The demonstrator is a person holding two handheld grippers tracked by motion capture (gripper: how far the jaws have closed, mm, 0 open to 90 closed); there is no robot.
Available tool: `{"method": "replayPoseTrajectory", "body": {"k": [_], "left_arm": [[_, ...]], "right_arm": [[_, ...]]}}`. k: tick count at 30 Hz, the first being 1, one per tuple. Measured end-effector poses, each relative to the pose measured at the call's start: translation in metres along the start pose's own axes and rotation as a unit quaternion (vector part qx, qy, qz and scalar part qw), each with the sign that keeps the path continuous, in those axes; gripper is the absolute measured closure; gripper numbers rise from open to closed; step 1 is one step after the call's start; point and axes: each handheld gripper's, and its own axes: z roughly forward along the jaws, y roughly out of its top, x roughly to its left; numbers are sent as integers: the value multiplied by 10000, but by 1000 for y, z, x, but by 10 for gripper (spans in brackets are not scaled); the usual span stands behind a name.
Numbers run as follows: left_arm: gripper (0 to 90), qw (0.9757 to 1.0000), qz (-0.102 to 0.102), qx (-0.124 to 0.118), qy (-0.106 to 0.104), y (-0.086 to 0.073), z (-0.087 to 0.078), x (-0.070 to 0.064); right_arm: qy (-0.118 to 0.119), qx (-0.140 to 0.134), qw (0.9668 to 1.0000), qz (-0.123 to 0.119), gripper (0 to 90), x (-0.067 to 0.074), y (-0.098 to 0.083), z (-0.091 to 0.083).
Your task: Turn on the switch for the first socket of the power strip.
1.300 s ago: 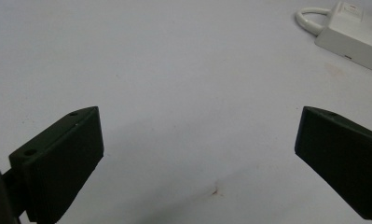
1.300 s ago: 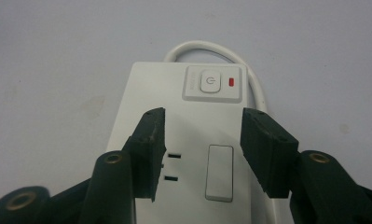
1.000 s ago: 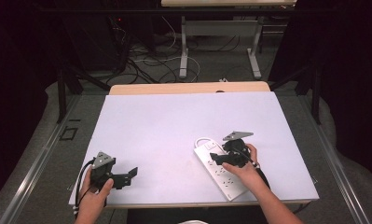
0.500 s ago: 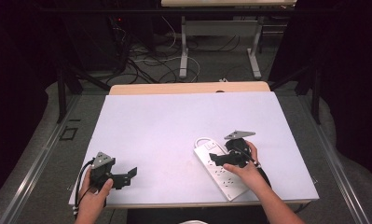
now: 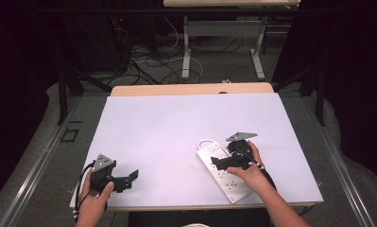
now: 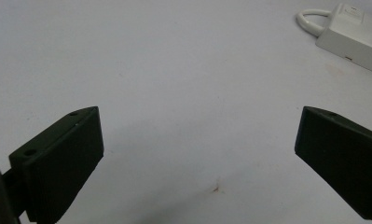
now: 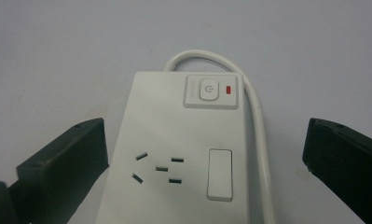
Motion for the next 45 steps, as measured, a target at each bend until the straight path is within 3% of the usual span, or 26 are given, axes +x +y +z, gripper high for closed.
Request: {"method": "replayPoseTrajectory", "body": {"k": [21,45], "left_arm": [[9,10000,-19,-12,14,0,0,0],[2,10000,-1,-26,95,0,-1,0]], "right_arm": [[-48,-135,9999,-29,0,-2,3,-12],[-270,-243,9992,165,0,-27,-14,-37]]}}
